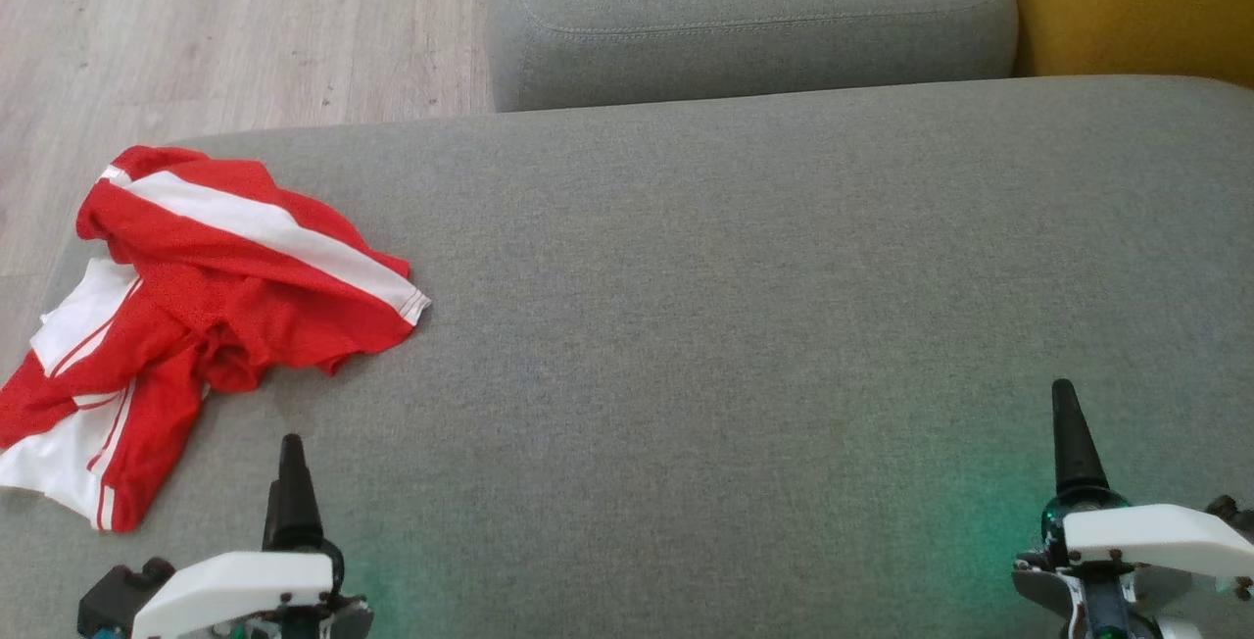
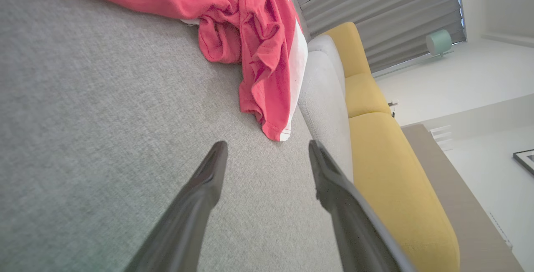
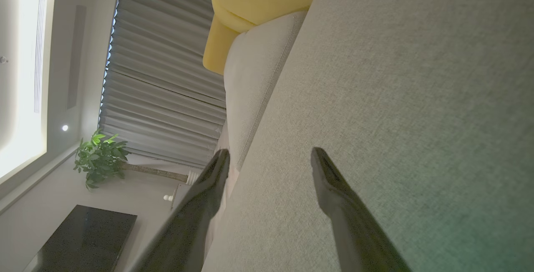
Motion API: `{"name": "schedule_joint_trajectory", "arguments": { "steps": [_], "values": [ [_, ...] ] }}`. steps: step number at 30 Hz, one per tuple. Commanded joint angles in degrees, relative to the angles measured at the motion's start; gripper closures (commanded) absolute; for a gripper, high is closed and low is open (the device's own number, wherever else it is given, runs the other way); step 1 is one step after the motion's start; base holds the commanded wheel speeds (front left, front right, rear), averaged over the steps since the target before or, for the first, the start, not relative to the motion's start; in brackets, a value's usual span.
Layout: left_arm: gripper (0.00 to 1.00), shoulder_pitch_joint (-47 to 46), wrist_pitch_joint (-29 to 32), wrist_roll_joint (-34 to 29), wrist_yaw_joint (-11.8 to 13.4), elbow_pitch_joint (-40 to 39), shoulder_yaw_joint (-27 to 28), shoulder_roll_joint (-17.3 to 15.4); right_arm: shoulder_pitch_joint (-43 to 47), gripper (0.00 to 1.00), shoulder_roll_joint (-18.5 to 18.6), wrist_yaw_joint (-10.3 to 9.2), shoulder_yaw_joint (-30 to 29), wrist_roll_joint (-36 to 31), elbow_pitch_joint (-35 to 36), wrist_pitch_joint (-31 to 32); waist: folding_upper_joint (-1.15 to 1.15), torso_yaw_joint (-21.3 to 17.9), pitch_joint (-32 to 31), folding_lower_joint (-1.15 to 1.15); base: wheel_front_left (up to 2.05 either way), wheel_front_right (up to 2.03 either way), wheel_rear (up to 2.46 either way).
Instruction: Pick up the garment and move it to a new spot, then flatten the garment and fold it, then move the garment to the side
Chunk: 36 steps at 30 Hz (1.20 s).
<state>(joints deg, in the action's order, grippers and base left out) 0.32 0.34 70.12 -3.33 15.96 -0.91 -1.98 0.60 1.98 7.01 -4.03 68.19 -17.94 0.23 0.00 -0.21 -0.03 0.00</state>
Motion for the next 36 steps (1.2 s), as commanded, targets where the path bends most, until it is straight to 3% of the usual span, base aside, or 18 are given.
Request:
{"name": "schedule_joint_trajectory", "arguments": {
  "steps": [1,22,36],
  "values": [
    [0.00,-2.5,-0.6,-1.4,0.5,-2.3,0.1,-0.5,-2.5,0.00,0.5,0.15,0.7,-1.6,2.2,-0.6,0.00,0.0,0.0,0.00,0.00,0.00,0.00],
    [0.00,-2.9,-4.3,-15.9,4.8,-4.2,-3.0,-0.6,-2.8,0.00,0.6,0.23,2.8,-16.9,3.1,-4.3,0.00,0.0,-0.5,0.00,0.00,0.00,0.00],
    [0.00,-2.7,-6.5,-24.0,5.5,-4.8,-5.4,-0.6,-2.8,0.00,0.6,0.28,4.3,-25.9,4.1,-6.4,0.00,-0.2,-1.2,0.00,0.00,0.00,0.00]
  ]
}}
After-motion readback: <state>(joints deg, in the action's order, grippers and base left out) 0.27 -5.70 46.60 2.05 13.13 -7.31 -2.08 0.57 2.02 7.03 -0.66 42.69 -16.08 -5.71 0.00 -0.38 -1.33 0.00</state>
